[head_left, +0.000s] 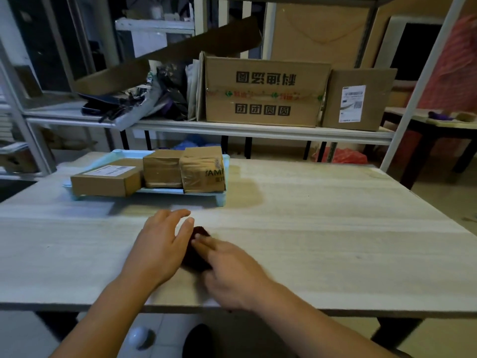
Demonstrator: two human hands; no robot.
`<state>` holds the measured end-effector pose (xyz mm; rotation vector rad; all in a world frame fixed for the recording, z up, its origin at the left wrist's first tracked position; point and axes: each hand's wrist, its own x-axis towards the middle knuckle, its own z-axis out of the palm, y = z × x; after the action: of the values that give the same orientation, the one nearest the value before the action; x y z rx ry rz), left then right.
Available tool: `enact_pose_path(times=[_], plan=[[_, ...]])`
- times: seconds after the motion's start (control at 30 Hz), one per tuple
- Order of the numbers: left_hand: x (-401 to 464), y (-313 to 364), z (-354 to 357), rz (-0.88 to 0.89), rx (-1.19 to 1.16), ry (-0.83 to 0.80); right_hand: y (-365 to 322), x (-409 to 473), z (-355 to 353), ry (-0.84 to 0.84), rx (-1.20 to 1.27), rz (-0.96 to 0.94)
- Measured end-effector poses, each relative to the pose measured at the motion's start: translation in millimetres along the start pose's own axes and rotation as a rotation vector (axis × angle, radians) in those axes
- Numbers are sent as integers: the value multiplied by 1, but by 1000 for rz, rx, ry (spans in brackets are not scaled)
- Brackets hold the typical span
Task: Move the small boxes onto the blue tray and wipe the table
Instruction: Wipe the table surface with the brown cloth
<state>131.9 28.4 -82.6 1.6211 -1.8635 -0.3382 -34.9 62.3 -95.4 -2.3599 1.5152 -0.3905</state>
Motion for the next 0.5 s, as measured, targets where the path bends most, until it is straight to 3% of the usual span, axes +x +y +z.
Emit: enact_pose_path(times=[0.2,0.33,0.5], plan=[[-11,-25,-16,-75,31,2,1,49,13,175,-88,252],[-18,-40,-31,-75,40,30,-28,73,23,71,-49,16],[-22,-23,-37,-18,-7,105,-25,25,21,-122,-85,-244]])
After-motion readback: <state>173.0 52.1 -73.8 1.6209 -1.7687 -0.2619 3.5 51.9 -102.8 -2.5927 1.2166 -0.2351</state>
